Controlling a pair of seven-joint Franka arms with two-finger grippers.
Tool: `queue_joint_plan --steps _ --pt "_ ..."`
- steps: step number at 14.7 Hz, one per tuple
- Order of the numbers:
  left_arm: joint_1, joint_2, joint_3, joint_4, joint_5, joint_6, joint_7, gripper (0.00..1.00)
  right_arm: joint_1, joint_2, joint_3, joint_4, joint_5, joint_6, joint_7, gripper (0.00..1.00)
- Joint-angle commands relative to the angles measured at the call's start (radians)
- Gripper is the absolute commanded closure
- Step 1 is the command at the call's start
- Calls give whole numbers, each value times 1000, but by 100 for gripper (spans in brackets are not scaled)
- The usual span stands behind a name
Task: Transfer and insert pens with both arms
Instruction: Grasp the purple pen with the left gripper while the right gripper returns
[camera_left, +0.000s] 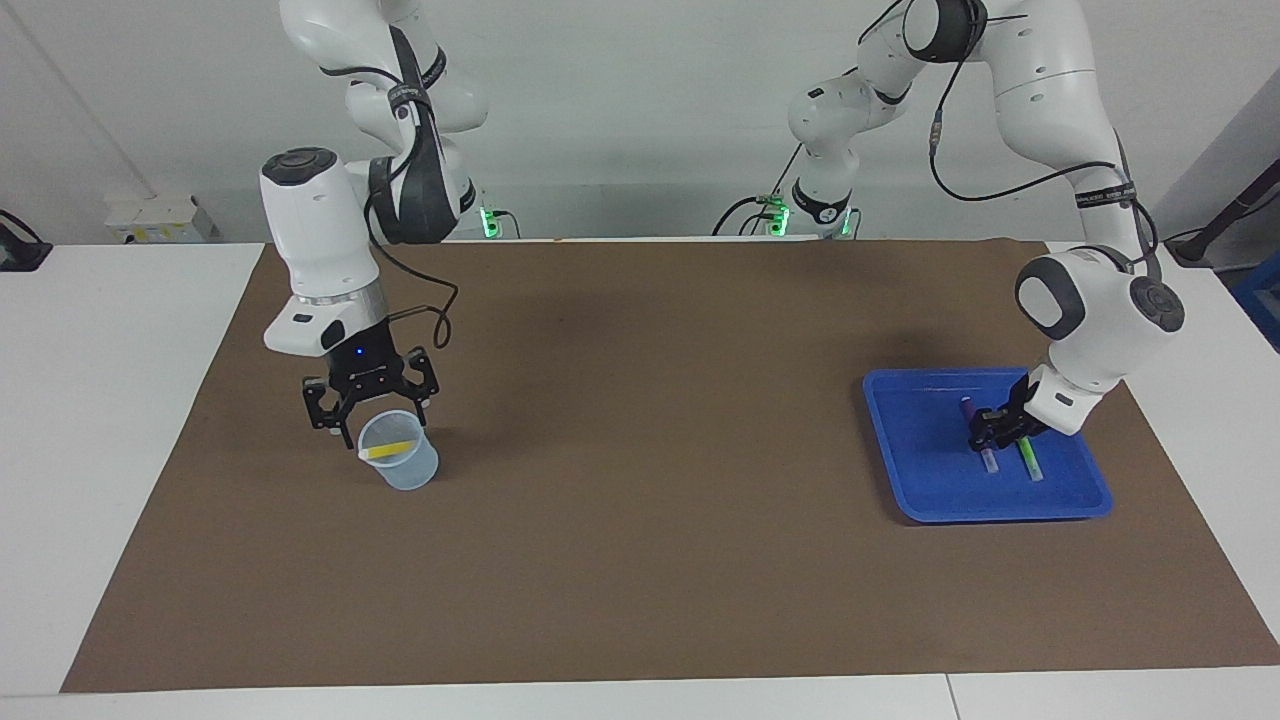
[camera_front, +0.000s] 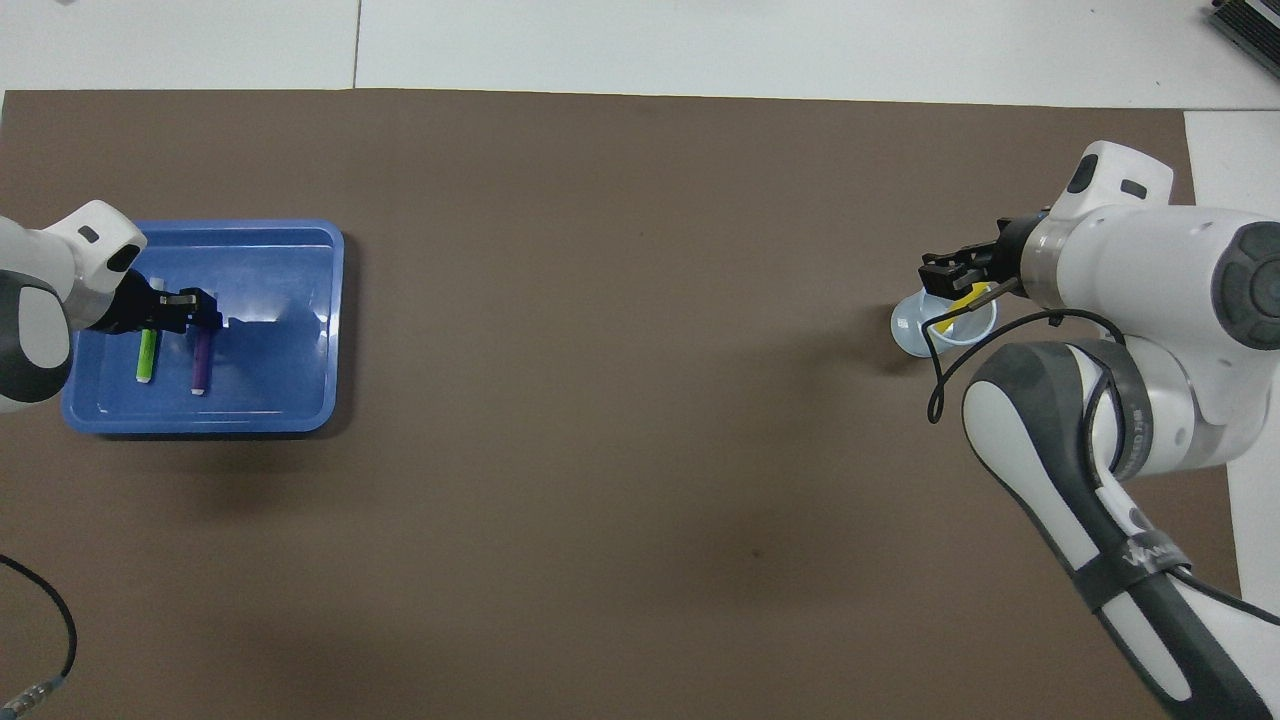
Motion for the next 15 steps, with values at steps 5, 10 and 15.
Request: queue_joint_plan --steps 5,10,15 --pt "-5 -12 10 -26 24 26 -15 100 83 -19 14 16 20 -37 349 0" --pt "-20 -10 10 6 23 -15 -36 100 163 -9 14 48 126 -60 547 0" --pt "-84 -7 10 106 24 -161 -200 100 219 14 16 91 207 -55 680 0"
